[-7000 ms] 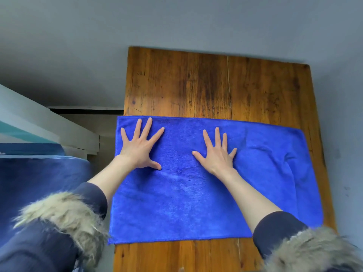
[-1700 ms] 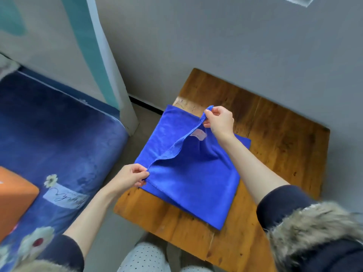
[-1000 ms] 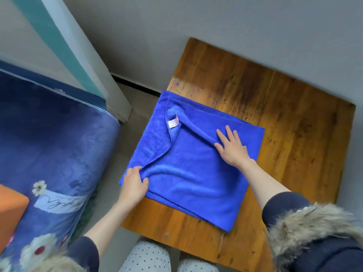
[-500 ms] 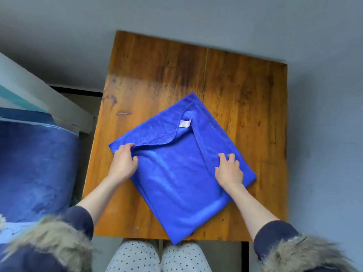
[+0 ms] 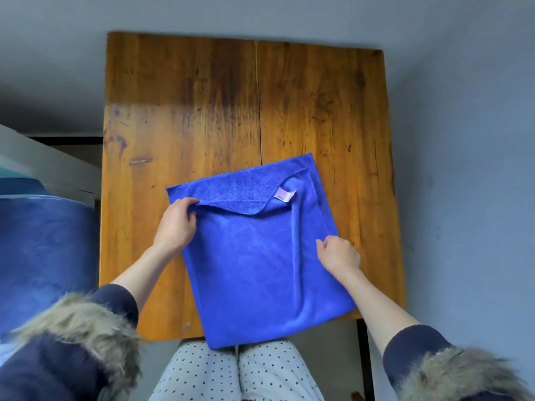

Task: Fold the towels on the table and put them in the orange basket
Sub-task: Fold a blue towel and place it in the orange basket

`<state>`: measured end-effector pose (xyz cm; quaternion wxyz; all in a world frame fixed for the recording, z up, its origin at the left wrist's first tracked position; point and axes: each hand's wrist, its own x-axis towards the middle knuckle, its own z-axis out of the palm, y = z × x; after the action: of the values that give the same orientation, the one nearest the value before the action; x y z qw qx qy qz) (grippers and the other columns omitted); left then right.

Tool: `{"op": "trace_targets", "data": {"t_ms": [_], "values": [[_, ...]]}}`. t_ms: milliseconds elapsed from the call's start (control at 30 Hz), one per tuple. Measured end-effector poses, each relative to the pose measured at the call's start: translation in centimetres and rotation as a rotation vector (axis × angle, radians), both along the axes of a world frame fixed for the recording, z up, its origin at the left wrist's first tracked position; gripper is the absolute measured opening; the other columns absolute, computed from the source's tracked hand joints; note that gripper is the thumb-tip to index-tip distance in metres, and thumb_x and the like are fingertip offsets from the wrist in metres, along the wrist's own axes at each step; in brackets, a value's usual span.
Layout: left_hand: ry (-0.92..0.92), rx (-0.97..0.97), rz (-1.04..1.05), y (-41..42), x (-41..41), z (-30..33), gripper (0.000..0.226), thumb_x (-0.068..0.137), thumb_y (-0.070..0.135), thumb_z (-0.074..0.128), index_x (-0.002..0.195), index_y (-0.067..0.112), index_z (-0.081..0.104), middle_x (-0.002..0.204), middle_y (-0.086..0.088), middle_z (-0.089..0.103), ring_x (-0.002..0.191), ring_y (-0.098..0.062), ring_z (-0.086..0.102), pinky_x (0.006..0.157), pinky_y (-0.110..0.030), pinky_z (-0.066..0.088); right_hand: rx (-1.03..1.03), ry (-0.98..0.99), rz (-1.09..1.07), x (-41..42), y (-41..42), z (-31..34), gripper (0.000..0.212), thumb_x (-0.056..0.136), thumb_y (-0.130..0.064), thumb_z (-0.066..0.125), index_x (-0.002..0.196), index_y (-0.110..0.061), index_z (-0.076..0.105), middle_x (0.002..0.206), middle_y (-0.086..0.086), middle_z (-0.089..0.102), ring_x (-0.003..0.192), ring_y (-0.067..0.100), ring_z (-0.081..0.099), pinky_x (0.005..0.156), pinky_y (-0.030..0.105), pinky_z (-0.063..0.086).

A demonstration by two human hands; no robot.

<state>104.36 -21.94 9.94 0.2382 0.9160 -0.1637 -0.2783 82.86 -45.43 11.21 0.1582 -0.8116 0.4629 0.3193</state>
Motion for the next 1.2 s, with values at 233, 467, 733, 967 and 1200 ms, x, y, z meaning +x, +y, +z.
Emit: {"op": "trace_targets", "data": {"t_ms": [233, 467, 733, 967, 1200], "values": [[-0.061, -0.073, 0.099, 1.1, 0.3, -0.2, 0.018, 0.092, 0.012, 0.054, 0.107, 0.008, 0.063, 0.101, -0.006, 0.063, 0.090, -0.019, 0.055, 0.079, -0.020, 0.035, -0.022, -0.488, 0.029, 8.8, -5.7, 0.0, 0.032, 0.096, -0.019, 0.043, 0.126, -0.010, 0.050, 0.124, 0.014, 0.050, 0.114, 0.032, 0.047, 0.088, 0.037, 0.039], [0.121, -0.202, 0.482, 1.1, 0.9, -0.4, 0.009, 0.088, 0.025, 0.063, 0.081, 0.020, 0.065, 0.079, 0.009, 0.063, 0.072, -0.006, 0.055, 0.060, -0.014, 0.038, 0.068, -0.417, -0.102, 12.8, -7.1, -2.4, 0.022, 0.091, -0.022, 0.056, 0.109, -0.011, 0.059, 0.117, 0.009, 0.061, 0.115, 0.029, 0.051, 0.095, 0.036, 0.040], [0.354, -0.415, 0.679, 1.8, 0.8, 0.6, 0.013, 0.088, 0.027, 0.063, 0.079, 0.018, 0.064, 0.070, 0.001, 0.061, 0.065, -0.007, 0.056, 0.061, -0.018, 0.050, 0.467, -0.714, -0.743, 10.8, -7.8, -0.8, 0.008, 0.092, -0.013, 0.052, 0.087, -0.012, 0.059, 0.088, 0.006, 0.059, 0.081, 0.018, 0.052, 0.069, 0.030, 0.041], [0.479, -0.560, 0.696, 3.0, 0.9, 2.7, 0.013, 0.091, 0.025, 0.059, 0.085, 0.016, 0.066, 0.061, 0.009, 0.063, 0.054, -0.002, 0.054, 0.052, -0.013, 0.046, 0.579, -0.912, -0.876, 8.3, -9.0, 1.9, 0.017, 0.095, -0.011, 0.049, 0.080, -0.013, 0.058, 0.077, 0.003, 0.061, 0.070, 0.013, 0.056, 0.064, 0.026, 0.044], [0.302, -0.502, 0.655, 2.9, 2.4, 2.7, 0.010, 0.088, 0.022, 0.063, 0.079, 0.019, 0.066, 0.067, 0.002, 0.062, 0.054, 0.000, 0.054, 0.050, -0.012, 0.047, 0.450, -0.878, -0.639, 10.1, -9.8, 1.4, 0.017, 0.094, -0.018, 0.053, 0.079, -0.016, 0.060, 0.083, 0.003, 0.061, 0.076, 0.014, 0.054, 0.068, 0.028, 0.044]]}}
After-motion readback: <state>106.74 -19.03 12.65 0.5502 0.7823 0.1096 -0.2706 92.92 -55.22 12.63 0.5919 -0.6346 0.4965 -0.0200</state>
